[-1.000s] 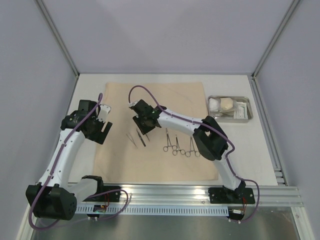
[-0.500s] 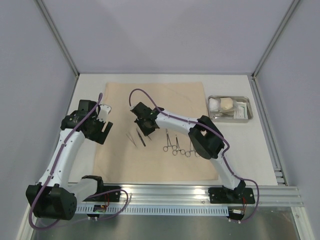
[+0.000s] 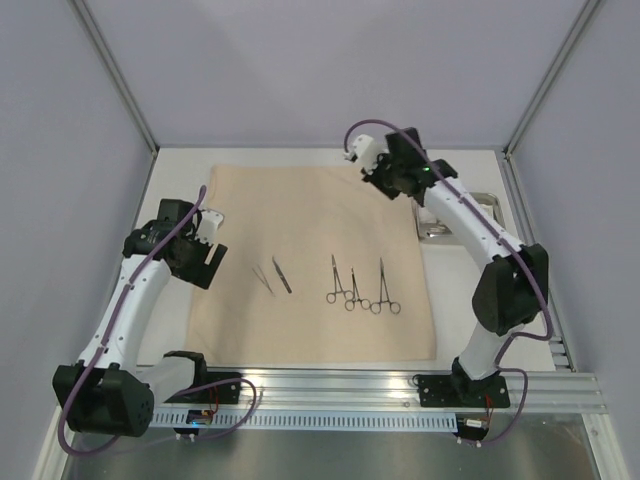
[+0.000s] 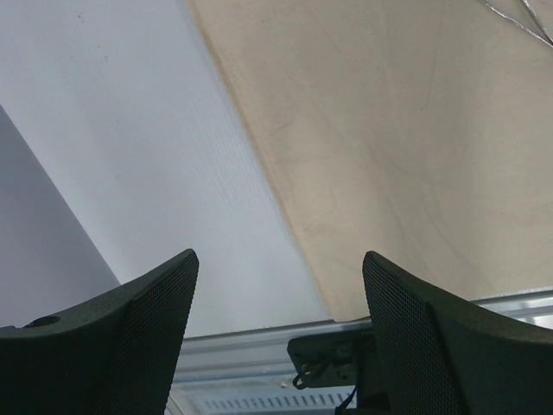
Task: Prepare the surgical pack
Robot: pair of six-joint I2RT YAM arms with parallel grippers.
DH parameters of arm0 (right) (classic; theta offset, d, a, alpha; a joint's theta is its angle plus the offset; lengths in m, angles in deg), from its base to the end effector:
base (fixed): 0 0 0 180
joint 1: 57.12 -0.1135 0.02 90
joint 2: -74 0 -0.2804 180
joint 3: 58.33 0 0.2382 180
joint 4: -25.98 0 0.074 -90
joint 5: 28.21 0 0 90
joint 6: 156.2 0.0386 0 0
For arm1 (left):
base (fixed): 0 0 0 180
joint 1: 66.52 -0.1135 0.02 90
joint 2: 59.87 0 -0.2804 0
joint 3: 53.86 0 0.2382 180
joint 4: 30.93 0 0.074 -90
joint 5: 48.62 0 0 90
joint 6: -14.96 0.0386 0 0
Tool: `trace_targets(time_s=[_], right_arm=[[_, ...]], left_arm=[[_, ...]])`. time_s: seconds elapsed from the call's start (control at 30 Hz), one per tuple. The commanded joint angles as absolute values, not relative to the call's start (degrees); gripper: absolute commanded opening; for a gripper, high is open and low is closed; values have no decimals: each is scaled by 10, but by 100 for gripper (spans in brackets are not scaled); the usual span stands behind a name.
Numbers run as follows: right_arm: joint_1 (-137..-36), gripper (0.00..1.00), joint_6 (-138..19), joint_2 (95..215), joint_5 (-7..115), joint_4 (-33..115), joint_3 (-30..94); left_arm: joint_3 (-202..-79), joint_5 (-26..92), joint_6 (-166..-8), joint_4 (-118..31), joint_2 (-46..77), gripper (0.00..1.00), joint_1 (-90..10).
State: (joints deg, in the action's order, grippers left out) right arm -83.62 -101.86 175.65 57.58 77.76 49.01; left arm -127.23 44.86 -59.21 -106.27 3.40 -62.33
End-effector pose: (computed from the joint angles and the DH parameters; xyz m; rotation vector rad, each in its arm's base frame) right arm 0.3493 0.1773 0.3307 -1.2547 2.0135 0.0106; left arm 0.1752 -0.0105 0.3035 0.4540 2.6761 0.1424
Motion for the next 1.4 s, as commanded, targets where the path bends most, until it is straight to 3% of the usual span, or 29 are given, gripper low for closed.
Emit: trace_targets(time_s=[0.0, 0.2, 0.4, 0.7, 1.37], right_arm=[[-742, 0, -1275, 1743, 531, 848, 461], [-640, 1, -1405, 1760, 503, 894, 458], [-607, 1, -1422, 1788, 500, 899, 442], [-590, 0, -1464, 1776, 541, 828, 324], [-586, 3, -1470, 1832, 574, 773, 344]], left_arm=[[-1298, 442, -585, -1068, 40, 85, -627], [-1307, 446, -584, -1067, 65, 85, -627], [-1312, 450, -584, -1067, 85, 85, -627], [-1316, 456, -584, -1069, 102, 85, -627], [-1312, 465, -582, -1066, 110, 85, -627]])
